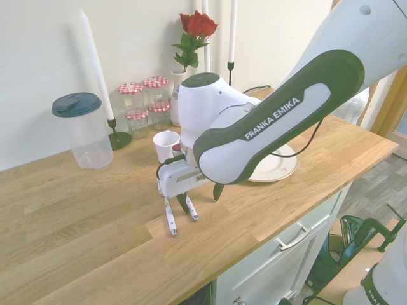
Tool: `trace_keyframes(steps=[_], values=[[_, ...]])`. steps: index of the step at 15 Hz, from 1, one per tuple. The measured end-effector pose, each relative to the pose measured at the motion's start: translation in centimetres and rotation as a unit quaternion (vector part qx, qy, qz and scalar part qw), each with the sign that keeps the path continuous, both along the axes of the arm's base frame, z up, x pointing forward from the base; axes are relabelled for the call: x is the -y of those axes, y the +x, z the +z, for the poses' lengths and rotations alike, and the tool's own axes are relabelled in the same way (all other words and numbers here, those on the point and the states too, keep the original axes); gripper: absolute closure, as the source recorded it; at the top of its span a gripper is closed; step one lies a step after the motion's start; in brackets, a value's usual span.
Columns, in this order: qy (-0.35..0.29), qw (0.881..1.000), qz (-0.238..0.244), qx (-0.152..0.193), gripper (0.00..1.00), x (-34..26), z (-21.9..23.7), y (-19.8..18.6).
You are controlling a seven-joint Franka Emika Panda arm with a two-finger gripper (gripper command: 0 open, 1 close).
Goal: Put the spoon into the plate
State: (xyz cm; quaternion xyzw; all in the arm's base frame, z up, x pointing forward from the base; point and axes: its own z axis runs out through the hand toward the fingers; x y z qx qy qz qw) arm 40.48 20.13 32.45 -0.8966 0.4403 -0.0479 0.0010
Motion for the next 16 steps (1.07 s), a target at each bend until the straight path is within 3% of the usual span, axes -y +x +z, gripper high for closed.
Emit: trace_keyframes(steps=[16], values=[[0.016, 1.000, 0.004, 0.024, 1.00, -1.7, -0.2, 0.1]])
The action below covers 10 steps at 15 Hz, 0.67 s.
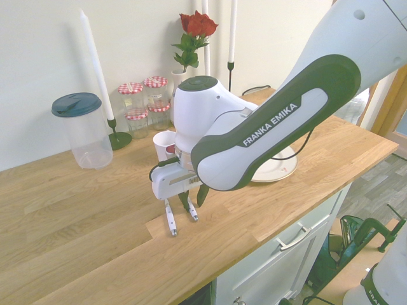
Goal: Put the spoon into the plate
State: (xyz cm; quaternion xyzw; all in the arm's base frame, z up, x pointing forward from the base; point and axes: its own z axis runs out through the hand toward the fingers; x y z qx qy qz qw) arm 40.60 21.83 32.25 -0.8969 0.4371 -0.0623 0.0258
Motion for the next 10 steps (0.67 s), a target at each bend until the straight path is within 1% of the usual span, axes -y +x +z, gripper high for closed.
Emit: trace_keyframes(steps=[10], values=[[0.005, 1.000, -0.003, 0.003, 1.00, -0.14, 0.04, 0.04]])
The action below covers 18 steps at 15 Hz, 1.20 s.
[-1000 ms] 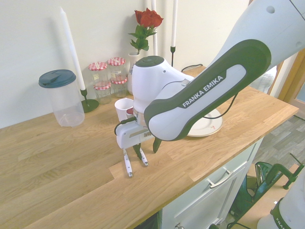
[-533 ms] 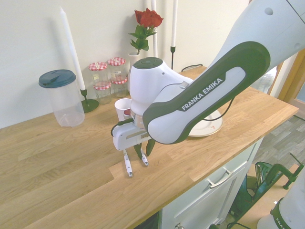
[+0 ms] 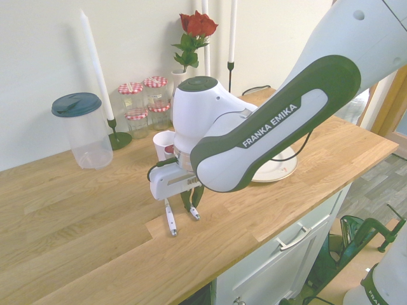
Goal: Put the spoon into the plate
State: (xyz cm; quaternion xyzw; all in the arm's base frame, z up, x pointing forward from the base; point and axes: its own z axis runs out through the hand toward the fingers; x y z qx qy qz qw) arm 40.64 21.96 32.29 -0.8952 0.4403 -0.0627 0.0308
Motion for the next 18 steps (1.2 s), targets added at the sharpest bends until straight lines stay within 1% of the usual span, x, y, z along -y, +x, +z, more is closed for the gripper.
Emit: trace_keyframes(steps=[3, 7, 10, 12, 14, 16, 18], values=[[0.002, 1.000, -0.008, -0.002, 1.00, 0.5, 0.1, 0.2], [0.007, 0.999, -0.031, -0.001, 1.00, 3.8, 0.9, 1.7], [0.006, 0.999, -0.037, 0.019, 1.00, 7.0, 5.2, 2.3], [0.003, 0.999, -0.031, 0.022, 1.00, 9.3, 8.0, 2.2], [-0.002, 1.000, -0.018, 0.008, 1.00, 12.7, 8.7, 2.5], [-0.008, 1.000, -0.013, -0.007, 1.00, 17.5, 8.5, 2.9], [-0.017, 1.000, -0.009, -0.012, 1.00, 21.8, 8.5, 3.2]])
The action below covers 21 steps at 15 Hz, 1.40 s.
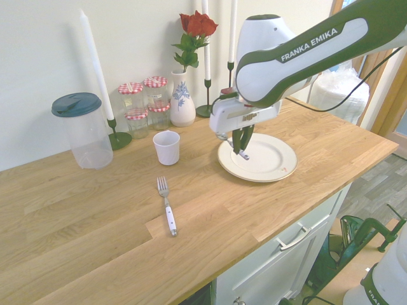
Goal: Put the spoon into the plate
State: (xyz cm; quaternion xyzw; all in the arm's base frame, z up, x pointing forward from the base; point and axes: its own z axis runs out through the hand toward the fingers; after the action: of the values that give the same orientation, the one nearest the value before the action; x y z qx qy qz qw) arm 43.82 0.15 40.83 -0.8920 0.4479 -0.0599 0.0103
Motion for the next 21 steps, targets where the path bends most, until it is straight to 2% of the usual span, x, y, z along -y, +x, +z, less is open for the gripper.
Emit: trace_keyframes(steps=[9, 17, 18, 21], values=[[0.000, 1.000, -0.015, -0.015, 1.00, 8.2, -3.0, 1.1], [0.002, 0.999, -0.012, -0.030, 1.00, 9.2, -5.7, 3.5], [0.003, 0.999, -0.014, -0.030, 0.00, 9.2, -5.7, 3.5], [0.006, 0.999, -0.015, -0.031, 0.00, 9.1, -5.8, 3.5]])
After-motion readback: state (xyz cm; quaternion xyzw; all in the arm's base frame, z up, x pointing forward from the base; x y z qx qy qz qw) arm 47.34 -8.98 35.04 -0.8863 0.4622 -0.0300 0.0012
